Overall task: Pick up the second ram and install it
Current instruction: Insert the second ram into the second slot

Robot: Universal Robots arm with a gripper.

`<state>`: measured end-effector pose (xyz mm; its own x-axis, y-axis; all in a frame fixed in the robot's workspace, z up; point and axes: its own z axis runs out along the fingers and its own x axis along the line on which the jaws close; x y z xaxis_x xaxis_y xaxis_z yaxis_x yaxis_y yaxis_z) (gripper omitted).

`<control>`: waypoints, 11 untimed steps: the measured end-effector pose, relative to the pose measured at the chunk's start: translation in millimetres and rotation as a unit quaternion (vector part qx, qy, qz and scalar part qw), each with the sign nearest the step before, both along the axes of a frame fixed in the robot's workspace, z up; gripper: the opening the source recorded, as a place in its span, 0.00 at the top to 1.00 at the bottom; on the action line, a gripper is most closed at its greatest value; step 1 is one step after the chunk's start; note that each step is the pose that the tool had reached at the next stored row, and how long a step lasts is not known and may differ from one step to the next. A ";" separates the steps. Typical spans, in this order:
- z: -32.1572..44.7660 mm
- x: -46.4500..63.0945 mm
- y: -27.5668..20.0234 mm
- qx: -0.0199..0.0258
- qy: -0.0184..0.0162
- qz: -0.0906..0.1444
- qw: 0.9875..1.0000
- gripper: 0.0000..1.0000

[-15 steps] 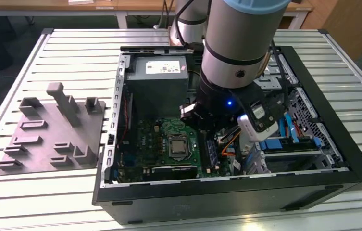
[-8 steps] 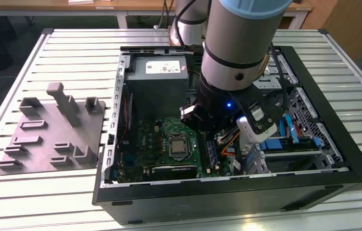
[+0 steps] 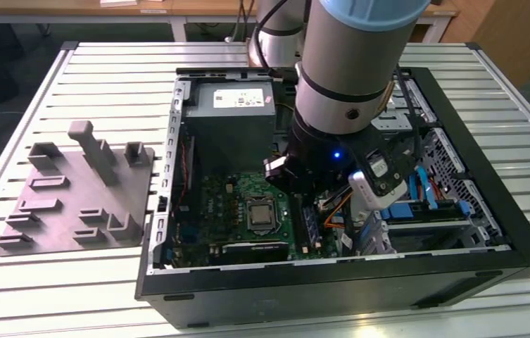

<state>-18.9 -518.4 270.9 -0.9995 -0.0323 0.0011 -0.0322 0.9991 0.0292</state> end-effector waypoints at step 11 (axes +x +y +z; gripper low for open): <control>-11.1 4.8 1.6 0.000 0.000 -0.001 1.000 0.86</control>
